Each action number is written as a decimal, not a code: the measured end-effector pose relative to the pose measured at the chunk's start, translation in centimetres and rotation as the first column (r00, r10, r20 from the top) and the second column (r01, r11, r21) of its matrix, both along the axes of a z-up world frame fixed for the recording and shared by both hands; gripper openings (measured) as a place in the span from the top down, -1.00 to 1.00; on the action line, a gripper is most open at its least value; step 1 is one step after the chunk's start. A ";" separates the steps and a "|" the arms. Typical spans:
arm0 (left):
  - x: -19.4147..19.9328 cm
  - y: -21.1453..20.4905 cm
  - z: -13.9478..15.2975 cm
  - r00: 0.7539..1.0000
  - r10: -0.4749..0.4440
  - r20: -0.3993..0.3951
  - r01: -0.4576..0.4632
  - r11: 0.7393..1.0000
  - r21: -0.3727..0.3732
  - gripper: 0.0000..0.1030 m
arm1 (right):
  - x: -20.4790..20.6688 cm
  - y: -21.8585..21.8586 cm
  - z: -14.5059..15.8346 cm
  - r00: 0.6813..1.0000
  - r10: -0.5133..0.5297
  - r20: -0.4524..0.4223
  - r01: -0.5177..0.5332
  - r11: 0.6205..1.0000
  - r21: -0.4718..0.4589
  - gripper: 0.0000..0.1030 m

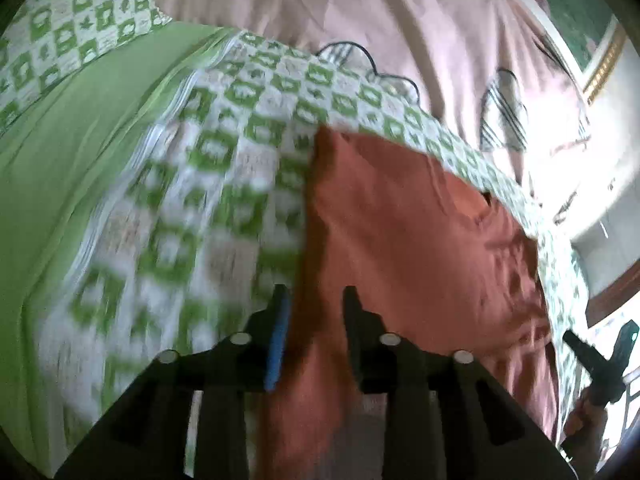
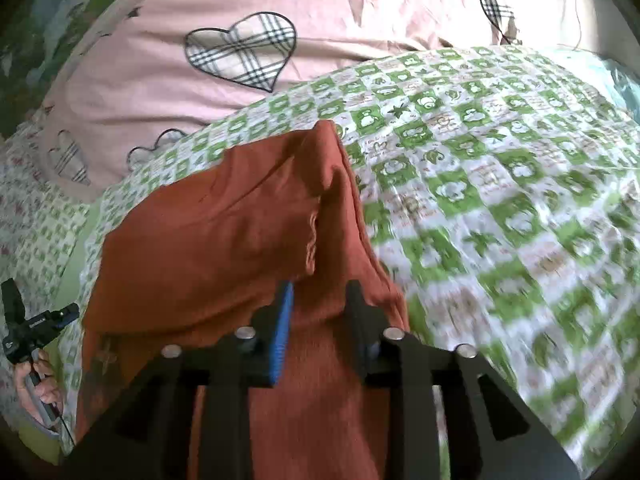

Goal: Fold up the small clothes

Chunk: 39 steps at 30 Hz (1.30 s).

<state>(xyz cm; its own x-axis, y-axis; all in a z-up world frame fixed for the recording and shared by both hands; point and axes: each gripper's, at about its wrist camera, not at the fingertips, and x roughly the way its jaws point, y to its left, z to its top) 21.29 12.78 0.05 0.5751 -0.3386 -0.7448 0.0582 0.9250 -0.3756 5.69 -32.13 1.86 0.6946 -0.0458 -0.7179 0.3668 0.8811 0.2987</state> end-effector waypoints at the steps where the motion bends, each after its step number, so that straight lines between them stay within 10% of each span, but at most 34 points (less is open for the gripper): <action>1: -1.3 -0.2 -0.1 1.000 -0.009 -0.006 0.009 1.000 0.004 0.41 | -0.8 0.3 0.1 1.000 0.015 0.001 -0.015 1.000 -0.001 0.30; 16: -16.1 0.0 -1.6 0.996 -0.055 -0.065 0.063 0.991 0.120 -0.14 | -11.1 2.4 -0.7 0.997 0.071 -0.037 -0.071 0.997 0.018 0.16; 39: -25.5 0.8 -4.6 0.963 -0.223 -0.153 0.226 0.974 0.005 0.19 | -21.1 4.2 -4.4 0.951 0.308 -0.036 -0.294 0.932 0.211 0.13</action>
